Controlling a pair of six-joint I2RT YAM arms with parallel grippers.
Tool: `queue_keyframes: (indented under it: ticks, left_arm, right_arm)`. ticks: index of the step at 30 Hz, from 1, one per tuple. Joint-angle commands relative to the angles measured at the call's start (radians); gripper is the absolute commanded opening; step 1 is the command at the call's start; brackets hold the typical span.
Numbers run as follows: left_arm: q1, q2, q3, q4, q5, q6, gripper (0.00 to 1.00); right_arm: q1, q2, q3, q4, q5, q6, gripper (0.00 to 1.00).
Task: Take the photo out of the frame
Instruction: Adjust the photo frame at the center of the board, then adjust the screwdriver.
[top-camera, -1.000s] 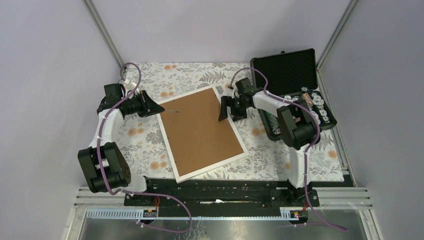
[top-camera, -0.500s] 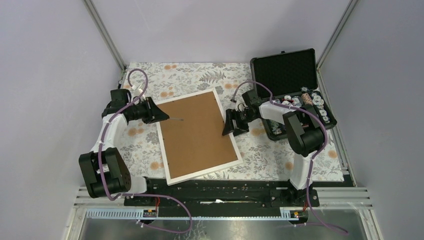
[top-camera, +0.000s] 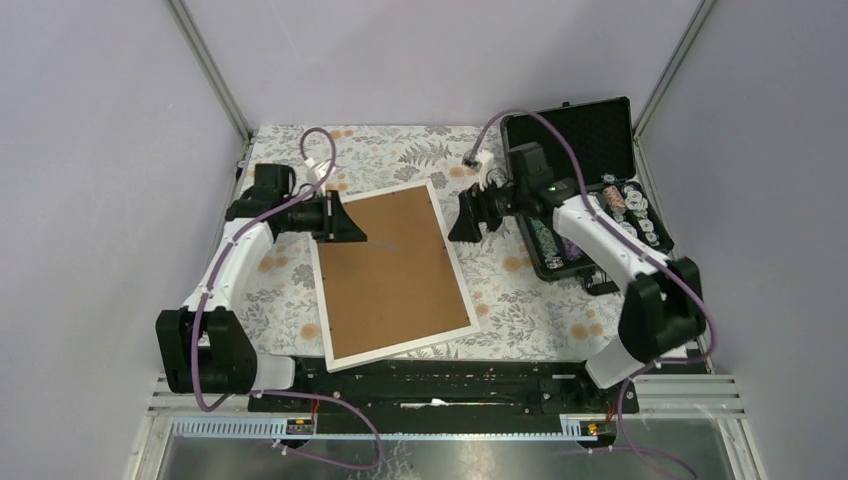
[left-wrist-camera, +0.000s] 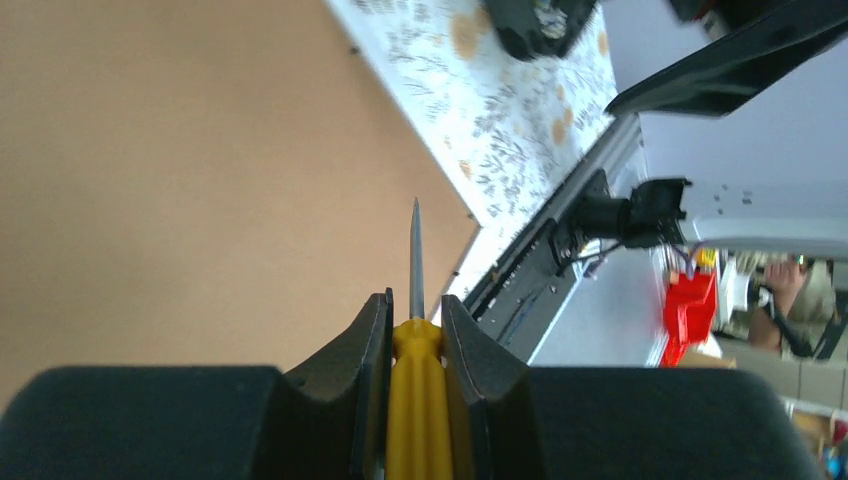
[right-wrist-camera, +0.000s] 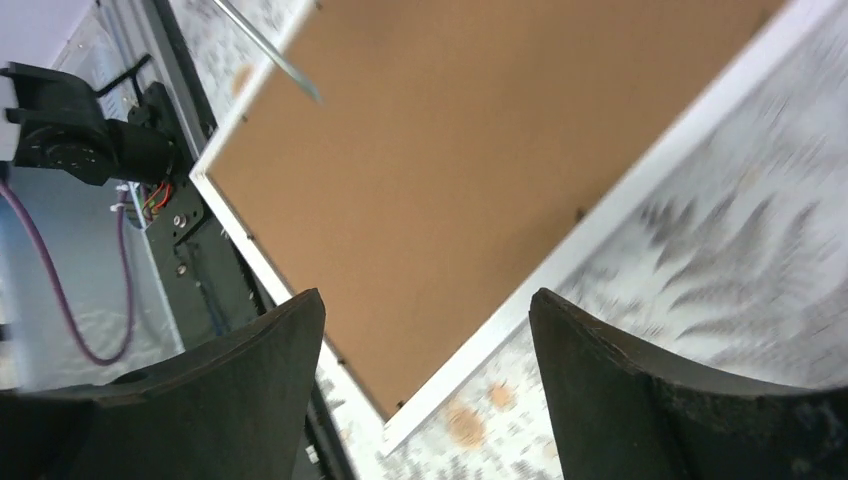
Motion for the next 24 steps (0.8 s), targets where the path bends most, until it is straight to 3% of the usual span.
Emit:
queue_keyframes:
  ticks: [1, 4, 9, 17, 24]
  left_arm:
    - [-0.123, -0.030, 0.088, -0.011, 0.072, 0.023, 0.00]
    - [-0.156, 0.004, 0.094, 0.048, 0.132, -0.054, 0.00]
    - [-0.160, 0.036, 0.043, 0.227, 0.226, -0.319, 0.00]
    - [-0.182, 0.102, 0.064, 0.227, 0.281, -0.449, 0.00]
    - [-0.231, 0.110, 0.020, 0.252, 0.294, -0.481, 0.00]
  right_arm:
    - [0.027, -0.098, 0.099, -0.041, -0.068, -0.277, 0.83]
    - [0.088, -0.083, 0.156, -0.079, -0.017, -0.392, 0.84]
    - [0.142, -0.036, 0.228, -0.141, 0.004, -0.376, 0.83]
    - [0.310, -0.009, 0.292, -0.217, 0.114, -0.410, 0.83]
    - [0.352, 0.084, 0.361, -0.237, 0.193, -0.431, 0.76]
